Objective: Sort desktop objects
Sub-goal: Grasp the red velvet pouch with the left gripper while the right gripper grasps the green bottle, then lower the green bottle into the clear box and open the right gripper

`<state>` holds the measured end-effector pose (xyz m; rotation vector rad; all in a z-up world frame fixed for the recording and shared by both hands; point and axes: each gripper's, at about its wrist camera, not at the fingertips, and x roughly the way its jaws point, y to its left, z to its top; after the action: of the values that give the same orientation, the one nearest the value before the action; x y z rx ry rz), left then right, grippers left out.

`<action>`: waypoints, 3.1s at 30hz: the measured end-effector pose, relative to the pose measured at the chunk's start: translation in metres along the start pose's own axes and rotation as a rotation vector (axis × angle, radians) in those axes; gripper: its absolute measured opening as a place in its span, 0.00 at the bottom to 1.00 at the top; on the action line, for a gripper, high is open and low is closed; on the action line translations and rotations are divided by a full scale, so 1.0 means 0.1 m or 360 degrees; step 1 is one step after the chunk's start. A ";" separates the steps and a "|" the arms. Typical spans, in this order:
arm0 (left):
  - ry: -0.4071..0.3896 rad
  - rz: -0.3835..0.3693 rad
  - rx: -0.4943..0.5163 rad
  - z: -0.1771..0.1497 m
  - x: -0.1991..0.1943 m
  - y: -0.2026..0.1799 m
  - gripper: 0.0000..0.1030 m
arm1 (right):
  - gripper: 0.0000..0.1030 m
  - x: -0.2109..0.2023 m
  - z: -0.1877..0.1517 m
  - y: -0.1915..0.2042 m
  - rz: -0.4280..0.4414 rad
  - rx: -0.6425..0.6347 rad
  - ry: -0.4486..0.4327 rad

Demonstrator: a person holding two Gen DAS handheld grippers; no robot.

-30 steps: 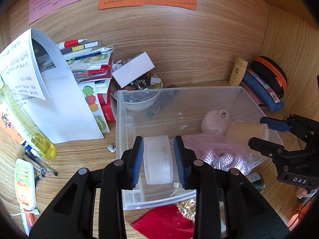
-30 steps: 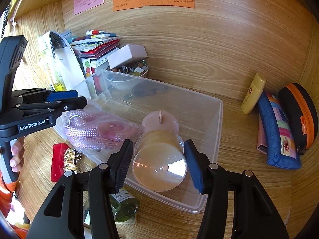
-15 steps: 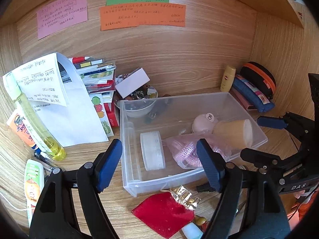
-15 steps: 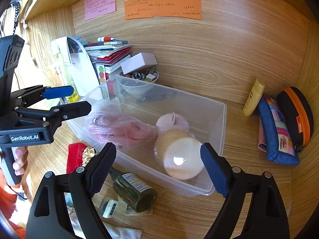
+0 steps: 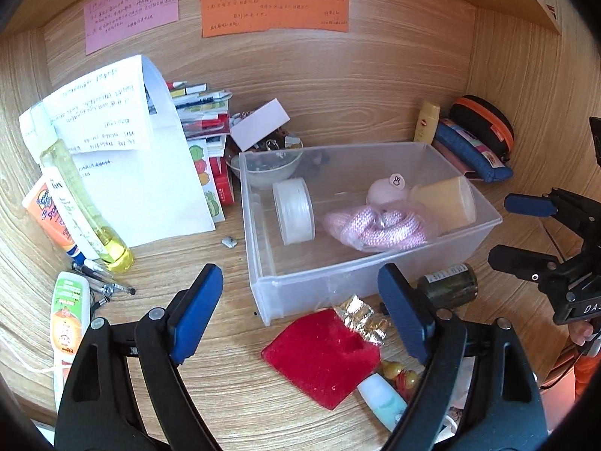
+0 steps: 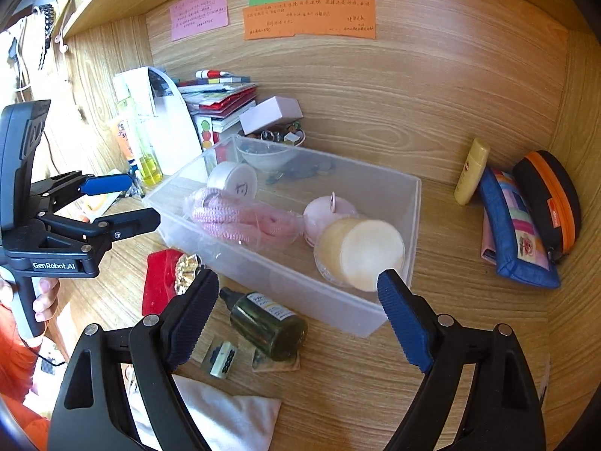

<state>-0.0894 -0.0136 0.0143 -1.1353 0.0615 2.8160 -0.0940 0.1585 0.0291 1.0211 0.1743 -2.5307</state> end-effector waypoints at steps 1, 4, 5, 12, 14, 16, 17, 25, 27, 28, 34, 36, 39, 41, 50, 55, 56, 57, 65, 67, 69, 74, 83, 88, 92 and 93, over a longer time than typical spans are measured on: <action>0.0025 -0.0008 -0.0005 -0.04 0.02 0.01 0.83 | 0.82 0.01 -0.02 0.00 0.0005 0.0006 0.0007; 0.0105 -0.0029 -0.0015 -0.16 0.10 0.04 0.83 | 0.82 0.03 -0.10 -0.01 0.0016 0.0018 0.0044; 0.0130 -0.0035 -0.0013 -0.20 0.12 0.05 0.83 | 0.82 0.04 -0.13 -0.01 0.0018 0.0020 0.0055; 0.0271 -0.0114 -0.0024 -0.43 0.26 0.05 0.83 | 0.82 0.18 -0.30 -0.02 0.0069 0.0034 0.0156; 0.0301 -0.0140 -0.0033 -0.47 0.31 0.04 0.83 | 0.82 0.24 -0.34 -0.02 0.0085 0.0039 0.0190; 0.0316 -0.0157 -0.0031 -0.49 0.35 0.02 0.83 | 0.82 0.32 -0.36 0.00 0.0096 0.0043 0.0220; 0.0324 -0.0159 -0.0024 -0.49 0.37 0.01 0.83 | 0.82 0.35 -0.37 0.00 0.0103 0.0044 0.0235; 0.0372 -0.0223 0.0013 -0.47 0.53 0.00 0.83 | 0.82 0.57 -0.34 0.06 0.0149 0.0046 0.0298; 0.0382 -0.0232 0.0024 -0.48 0.56 0.00 0.85 | 0.82 0.63 -0.33 0.06 0.0161 0.0047 0.0305; 0.0386 -0.0236 0.0026 -0.48 0.58 0.01 0.85 | 0.82 0.65 -0.33 0.07 0.0167 0.0049 0.0308; 0.0379 -0.0232 0.0067 -0.49 0.64 -0.02 0.89 | 0.82 0.76 -0.35 0.08 0.0205 0.0071 0.0308; 0.0368 -0.0212 0.0093 -0.50 0.65 -0.04 0.89 | 0.82 0.78 -0.36 0.08 0.0230 0.0087 0.0307; 0.0349 -0.0163 0.0128 -0.52 0.65 -0.09 0.88 | 0.78 0.76 -0.35 0.09 0.0235 0.0096 0.0300; 0.0335 -0.0142 0.0146 -0.54 0.63 -0.10 0.79 | 0.60 0.75 -0.35 0.10 0.0235 0.0080 0.0307; 0.0286 -0.0129 0.0109 -0.60 0.47 0.03 0.37 | 0.59 0.59 -0.34 0.16 0.0298 0.0049 0.0239; 0.0254 -0.0153 0.0067 -0.62 0.36 0.02 0.22 | 0.59 0.54 -0.37 0.16 0.0291 0.0048 0.0197; 0.0239 -0.0152 0.0058 -0.62 0.33 0.02 0.21 | 0.59 0.52 -0.37 0.16 0.0291 0.0052 0.0187; 0.0224 -0.0156 0.0049 -0.62 0.30 0.02 0.20 | 0.59 0.50 -0.37 0.15 0.0294 0.0055 0.0176; 0.0144 -0.0160 -0.0019 -0.52 0.20 0.03 0.19 | 0.58 0.16 -0.26 0.17 0.0263 0.0023 0.0030; 0.0142 -0.0170 -0.0039 -0.51 0.22 0.02 0.19 | 0.58 0.07 -0.22 0.17 0.0249 0.0015 -0.0009; 0.0133 -0.0181 -0.0050 -0.51 0.20 0.02 0.19 | 0.58 -0.01 -0.18 0.15 0.0229 0.0014 -0.0048; 0.0092 -0.0206 -0.0040 -0.46 0.14 -0.02 0.19 | 0.58 -0.15 -0.04 0.05 0.0169 0.0059 -0.0133; 0.0094 -0.0236 -0.0017 -0.44 0.17 -0.07 0.19 | 0.58 -0.03 0.24 -0.22 -0.0030 0.0119 -0.0180; 0.0126 -0.0252 -0.0036 -0.47 0.24 -0.05 0.19 | 0.58 0.24 0.28 -0.25 -0.0063 0.0085 -0.0086; 0.0138 -0.0266 -0.0055 -0.49 0.27 -0.04 0.19 | 0.58 0.37 0.25 -0.20 -0.0034 0.0028 -0.0017; 0.0137 -0.0268 -0.0059 -0.50 0.27 -0.03 0.19 | 0.58 0.40 0.26 -0.17 -0.0032 0.0008 -0.0001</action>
<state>-0.0738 -0.0120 -0.0398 -1.2085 -0.0760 2.6316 -0.1434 0.1549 0.0196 1.0256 0.1787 -2.5509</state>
